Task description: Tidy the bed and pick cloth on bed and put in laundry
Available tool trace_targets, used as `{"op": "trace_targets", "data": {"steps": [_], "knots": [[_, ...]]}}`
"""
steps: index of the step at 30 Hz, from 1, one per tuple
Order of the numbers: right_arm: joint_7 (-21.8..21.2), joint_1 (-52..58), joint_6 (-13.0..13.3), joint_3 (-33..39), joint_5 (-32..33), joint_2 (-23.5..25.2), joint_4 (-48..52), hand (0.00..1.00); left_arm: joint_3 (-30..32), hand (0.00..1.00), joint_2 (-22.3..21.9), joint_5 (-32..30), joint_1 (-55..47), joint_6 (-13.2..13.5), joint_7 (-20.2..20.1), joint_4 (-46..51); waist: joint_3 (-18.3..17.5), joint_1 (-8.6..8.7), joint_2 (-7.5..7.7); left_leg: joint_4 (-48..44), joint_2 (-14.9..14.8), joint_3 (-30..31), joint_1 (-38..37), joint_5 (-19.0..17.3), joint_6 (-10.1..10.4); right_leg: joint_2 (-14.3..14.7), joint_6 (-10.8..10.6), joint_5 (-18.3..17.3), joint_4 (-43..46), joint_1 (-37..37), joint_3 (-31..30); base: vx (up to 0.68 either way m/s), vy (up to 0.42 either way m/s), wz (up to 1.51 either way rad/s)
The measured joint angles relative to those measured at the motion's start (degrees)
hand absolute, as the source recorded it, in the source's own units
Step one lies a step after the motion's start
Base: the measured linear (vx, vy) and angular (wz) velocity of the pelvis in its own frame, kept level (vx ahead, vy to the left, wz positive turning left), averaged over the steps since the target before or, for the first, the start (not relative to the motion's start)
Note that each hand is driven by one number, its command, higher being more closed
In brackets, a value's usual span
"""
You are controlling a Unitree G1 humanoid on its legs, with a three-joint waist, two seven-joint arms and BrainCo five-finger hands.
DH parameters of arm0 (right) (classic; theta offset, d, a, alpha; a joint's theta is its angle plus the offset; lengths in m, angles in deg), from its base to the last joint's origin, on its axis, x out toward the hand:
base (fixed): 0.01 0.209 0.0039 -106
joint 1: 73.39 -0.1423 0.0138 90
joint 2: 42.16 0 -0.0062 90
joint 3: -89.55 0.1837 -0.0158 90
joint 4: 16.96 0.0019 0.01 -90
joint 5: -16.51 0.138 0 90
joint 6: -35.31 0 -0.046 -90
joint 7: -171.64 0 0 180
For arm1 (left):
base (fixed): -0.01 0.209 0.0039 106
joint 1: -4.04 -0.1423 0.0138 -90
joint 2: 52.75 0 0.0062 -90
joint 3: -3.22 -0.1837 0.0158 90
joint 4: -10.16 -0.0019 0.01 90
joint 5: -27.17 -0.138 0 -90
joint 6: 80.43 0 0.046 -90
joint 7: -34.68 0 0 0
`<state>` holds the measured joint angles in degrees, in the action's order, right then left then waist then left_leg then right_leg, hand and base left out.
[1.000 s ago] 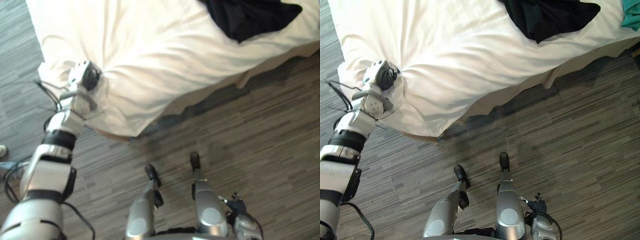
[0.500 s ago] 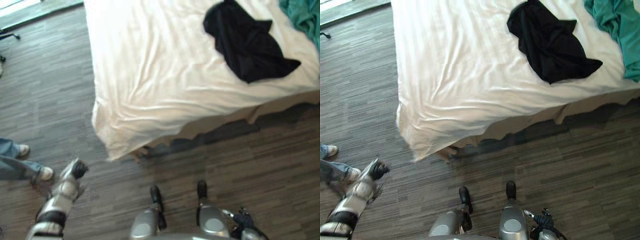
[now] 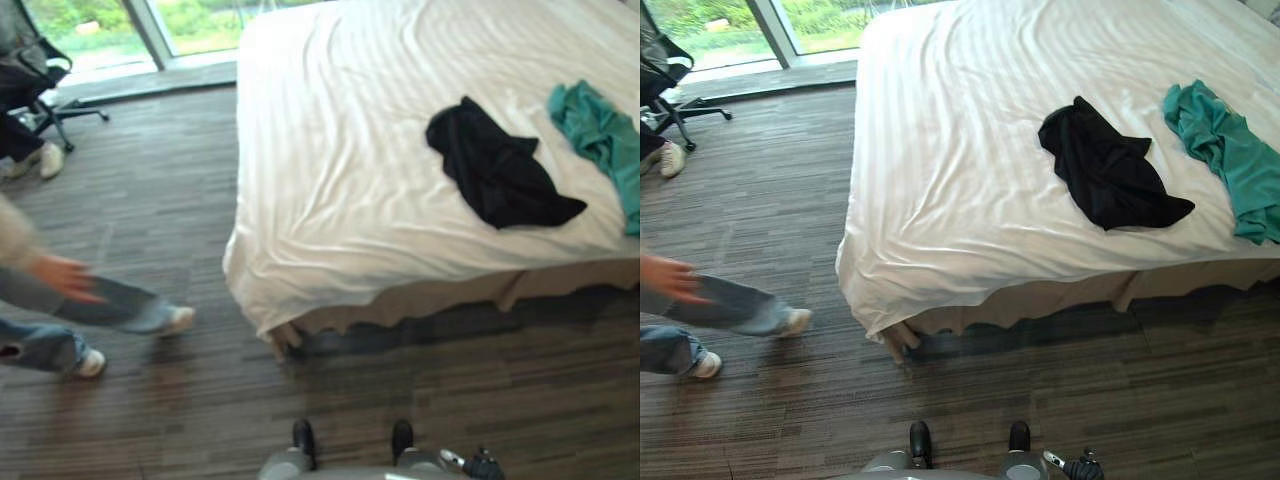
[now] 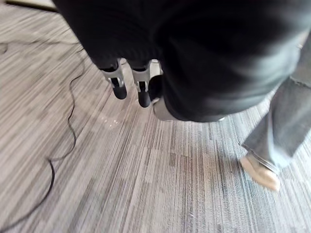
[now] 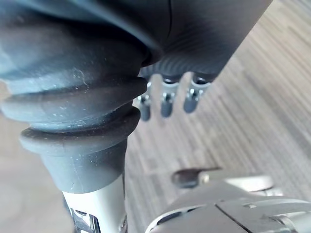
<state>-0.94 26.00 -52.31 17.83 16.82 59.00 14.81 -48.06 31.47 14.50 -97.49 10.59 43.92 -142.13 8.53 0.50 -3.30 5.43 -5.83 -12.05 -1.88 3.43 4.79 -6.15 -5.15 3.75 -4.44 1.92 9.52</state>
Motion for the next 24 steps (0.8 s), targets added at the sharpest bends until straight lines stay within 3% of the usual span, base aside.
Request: {"op": "trace_targets", "data": {"steps": [6,8,11,14,17,24], "knots": [[0.1,-0.4,-1.2,0.1,1.4,0.8,3.4,0.00,-3.7,0.00,-8.7,14.1,-0.5,1.0,0.9,4.2,-1.5,0.02,0.81,0.3,0.0,0.8,-1.1,0.0,0.1,0.0,-0.1,0.0,-0.8,1.9,1.0,-0.01,-0.009,0.07],[0.2,-0.4,-1.0,-0.8,4.3,1.6,13.6,0.00,-8.1,0.00,-10.3,18.0,-0.7,1.8,0.8,6.1,-1.8,0.14,1.15,0.3,-0.1,0.7,-1.3,0.0,0.0,0.1,0.0,0.1,-0.7,2.0,0.9,-0.02,-0.006,-0.03],[1.0,-2.4,1.1,-2.9,5.8,0.8,24.1,0.00,-13.6,0.00,-10.3,19.3,-0.8,2.7,0.8,7.0,-2.2,-0.03,1.81,0.3,0.0,0.7,-2.3,0.0,0.0,0.0,0.0,0.1,-0.7,3.0,0.9,0.00,0.000,0.00],[1.3,-6.9,2.8,-3.7,5.8,-0.1,25.9,0.00,-17.9,0.00,-10.3,19.2,-0.8,3.3,0.7,7.3,-2.8,-0.51,2.67,0.4,0.0,0.9,-2.4,0.0,0.0,0.0,-0.1,0.0,-0.7,3.1,1.1,0.00,0.000,0.00],[1.3,-8.1,3.0,-3.7,5.4,0.0,25.9,0.00,-18.6,0.00,-9.9,19.2,-0.9,3.3,-0.2,7.3,-3.0,-1.44,2.98,0.4,0.2,1.7,-2.5,0.1,-0.1,-0.1,-0.3,-0.2,-0.8,3.9,2.0,0.00,-0.007,0.14],[2.5,-7.7,2.2,-3.3,4.7,0.4,23.8,0.00,-17.6,0.00,-9.8,19.5,-0.9,2.5,-0.6,6.6,-3.0,-1.25,2.88,0.4,1.0,2.7,-2.8,0.1,-0.1,-0.9,-0.7,-0.6,-0.7,5.0,3.0,0.01,0.001,0.09]]}}
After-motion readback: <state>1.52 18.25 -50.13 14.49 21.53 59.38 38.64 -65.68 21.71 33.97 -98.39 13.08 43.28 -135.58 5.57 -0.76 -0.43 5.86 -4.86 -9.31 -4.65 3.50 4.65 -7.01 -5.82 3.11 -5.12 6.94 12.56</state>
